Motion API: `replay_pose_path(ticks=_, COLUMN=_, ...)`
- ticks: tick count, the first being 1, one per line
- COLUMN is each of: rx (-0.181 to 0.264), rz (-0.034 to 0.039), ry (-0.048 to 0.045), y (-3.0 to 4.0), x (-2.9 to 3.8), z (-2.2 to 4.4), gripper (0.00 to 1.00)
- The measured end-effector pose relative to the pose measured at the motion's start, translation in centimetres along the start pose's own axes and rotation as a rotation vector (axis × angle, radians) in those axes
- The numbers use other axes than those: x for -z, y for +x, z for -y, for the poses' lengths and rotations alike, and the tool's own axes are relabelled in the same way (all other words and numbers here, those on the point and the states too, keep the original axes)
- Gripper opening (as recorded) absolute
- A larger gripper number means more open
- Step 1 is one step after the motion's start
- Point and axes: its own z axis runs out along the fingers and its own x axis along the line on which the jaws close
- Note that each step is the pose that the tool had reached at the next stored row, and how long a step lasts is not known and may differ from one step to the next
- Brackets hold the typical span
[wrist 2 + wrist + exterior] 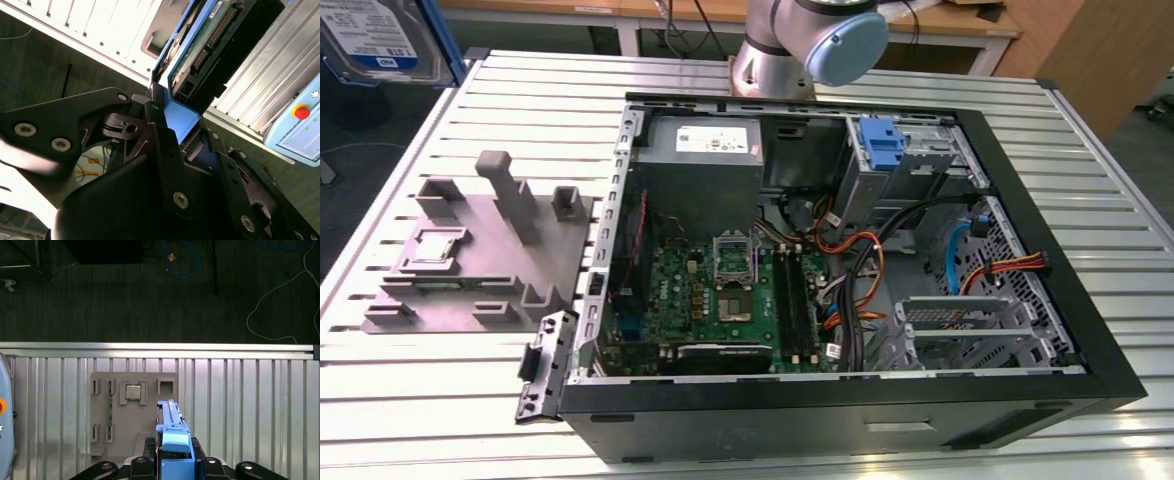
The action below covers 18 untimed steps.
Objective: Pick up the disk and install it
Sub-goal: 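Pick up the disk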
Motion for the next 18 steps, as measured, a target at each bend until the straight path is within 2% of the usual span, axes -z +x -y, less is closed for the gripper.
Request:
replay_pose_path(ticks=11, rx=0.000, rz=0.0000, ry=0.0000, y=0.01, x=0.00, z=0.90, gripper=0.36)
replay_pose_path(ticks=18, rx=0.000, rz=0.0000, ry=-0.0001, y=0.08, x=0.01, z=1.05, gripper=0.36)
